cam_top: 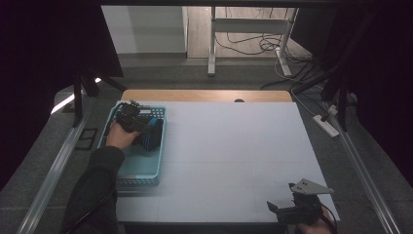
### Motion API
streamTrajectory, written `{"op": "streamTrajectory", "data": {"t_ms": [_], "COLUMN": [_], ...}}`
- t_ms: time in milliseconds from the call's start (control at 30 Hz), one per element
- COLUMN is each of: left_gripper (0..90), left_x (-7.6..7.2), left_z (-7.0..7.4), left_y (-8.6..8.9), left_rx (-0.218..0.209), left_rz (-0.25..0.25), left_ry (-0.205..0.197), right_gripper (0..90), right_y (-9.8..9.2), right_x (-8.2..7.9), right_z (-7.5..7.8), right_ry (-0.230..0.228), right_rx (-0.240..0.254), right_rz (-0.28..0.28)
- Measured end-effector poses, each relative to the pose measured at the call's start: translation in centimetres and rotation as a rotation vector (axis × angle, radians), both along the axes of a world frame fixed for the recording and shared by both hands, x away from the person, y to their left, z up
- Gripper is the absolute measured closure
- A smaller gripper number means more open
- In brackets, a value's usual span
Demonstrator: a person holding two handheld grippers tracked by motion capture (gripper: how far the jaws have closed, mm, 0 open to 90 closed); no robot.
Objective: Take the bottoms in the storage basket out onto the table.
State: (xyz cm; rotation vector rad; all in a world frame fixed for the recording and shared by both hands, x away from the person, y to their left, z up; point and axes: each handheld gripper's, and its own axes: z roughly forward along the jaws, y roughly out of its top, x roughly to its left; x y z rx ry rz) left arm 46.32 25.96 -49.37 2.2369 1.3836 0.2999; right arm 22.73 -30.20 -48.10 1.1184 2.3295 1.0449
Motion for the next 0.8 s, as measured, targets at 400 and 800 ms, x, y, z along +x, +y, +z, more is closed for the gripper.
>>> {"op": "streamTrajectory", "data": {"t_ms": [400,800], "left_gripper": [0.0,27.7], "left_x": [0.8,0.5], "left_z": [-2.0,-1.9], "left_y": [-0.6,-1.3], "left_rx": [0.032,0.081], "left_rz": [-0.02,-0.023], "left_ry": [0.074,0.086], "right_gripper": [0.2,0.2], "right_y": [0.1,0.1], "right_x": [0.0,-0.1], "right_z": [0.0,0.0], "right_ry": [0.0,-0.001], "right_rx": [-0.006,-0.017], "right_rz": [0.002,0.008]}}
